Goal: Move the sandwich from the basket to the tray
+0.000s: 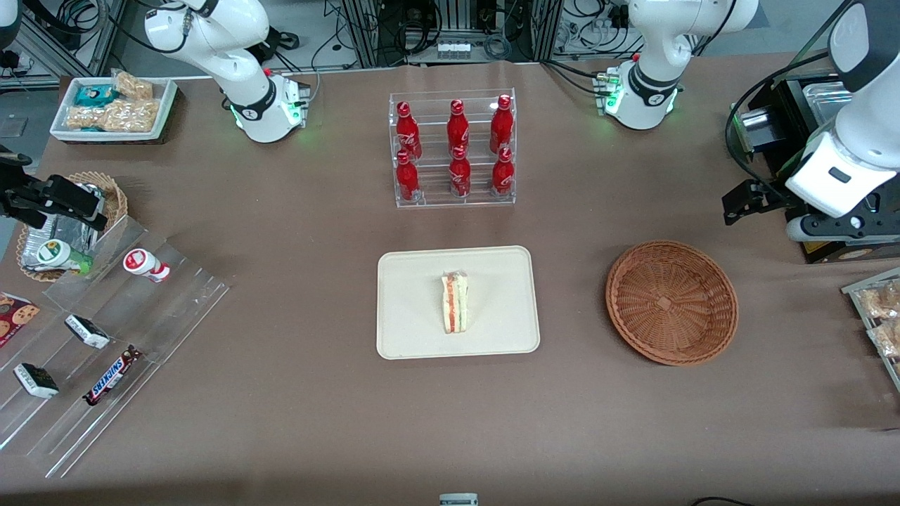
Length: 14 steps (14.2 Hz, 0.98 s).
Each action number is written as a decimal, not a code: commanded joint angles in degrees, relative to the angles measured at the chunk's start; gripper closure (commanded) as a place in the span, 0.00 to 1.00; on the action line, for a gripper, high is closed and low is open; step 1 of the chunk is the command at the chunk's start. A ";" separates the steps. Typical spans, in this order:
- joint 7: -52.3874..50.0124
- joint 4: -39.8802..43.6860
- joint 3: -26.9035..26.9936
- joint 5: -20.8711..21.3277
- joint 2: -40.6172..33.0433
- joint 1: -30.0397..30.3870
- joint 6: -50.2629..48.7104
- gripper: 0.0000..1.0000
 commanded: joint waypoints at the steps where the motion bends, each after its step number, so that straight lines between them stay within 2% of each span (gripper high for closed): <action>1: 5.09 -0.39 -0.25 -1.03 -1.57 2.34 -2.32 0.00; 14: 5.19 -0.48 -1.04 -2.79 -1.31 2.27 0.58 0.00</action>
